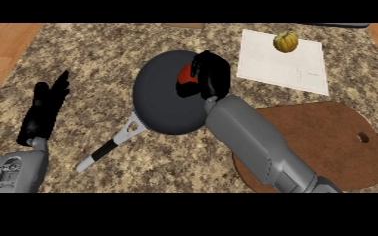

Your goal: Pick the bell pepper from the cutting board and place it in the pan

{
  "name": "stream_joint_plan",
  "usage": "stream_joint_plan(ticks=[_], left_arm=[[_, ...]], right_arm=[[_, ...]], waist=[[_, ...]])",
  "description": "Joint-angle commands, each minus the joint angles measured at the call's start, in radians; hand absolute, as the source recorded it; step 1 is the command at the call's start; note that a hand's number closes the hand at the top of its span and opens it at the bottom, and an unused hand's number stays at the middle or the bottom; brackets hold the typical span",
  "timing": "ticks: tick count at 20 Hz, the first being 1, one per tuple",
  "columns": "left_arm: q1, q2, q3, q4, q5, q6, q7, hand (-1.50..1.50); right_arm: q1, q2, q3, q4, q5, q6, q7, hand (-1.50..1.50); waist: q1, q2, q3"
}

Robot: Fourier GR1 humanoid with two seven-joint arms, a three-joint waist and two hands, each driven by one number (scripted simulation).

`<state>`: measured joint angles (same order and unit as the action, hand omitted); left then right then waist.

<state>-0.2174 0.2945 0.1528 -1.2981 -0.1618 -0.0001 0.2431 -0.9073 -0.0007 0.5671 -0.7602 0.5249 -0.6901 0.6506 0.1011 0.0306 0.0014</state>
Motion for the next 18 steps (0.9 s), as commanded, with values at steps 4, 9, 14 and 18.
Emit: stream_joint_plan(ticks=[4, 9, 14, 18], left_arm=[[-0.024, -0.010, -0.020, 0.008, -0.008, -0.009, -0.012, 0.00], [-0.086, -0.031, -0.049, 0.016, -0.033, 0.007, 0.016, 0.00], [-0.039, 0.006, -0.012, 0.031, -0.011, -0.017, -0.029, 0.00], [-0.032, -0.028, -0.035, 0.029, -0.024, 0.002, -0.026, 0.00]], right_arm=[[-0.029, 0.001, -0.022, 0.094, -0.253, -0.040, -0.140, -1.50], [-0.060, 0.001, 0.002, 0.135, -0.330, -0.091, -0.235, -1.50], [-0.041, 0.001, -0.035, 0.118, -0.412, -0.210, -0.384, -1.50], [-0.053, 0.001, -0.042, 0.114, -0.478, -0.304, -0.449, -1.50]], waist=[[0.046, 0.013, 0.001], [0.049, 0.017, 0.001], [0.058, 0.016, 0.002], [0.054, 0.012, 0.001]])
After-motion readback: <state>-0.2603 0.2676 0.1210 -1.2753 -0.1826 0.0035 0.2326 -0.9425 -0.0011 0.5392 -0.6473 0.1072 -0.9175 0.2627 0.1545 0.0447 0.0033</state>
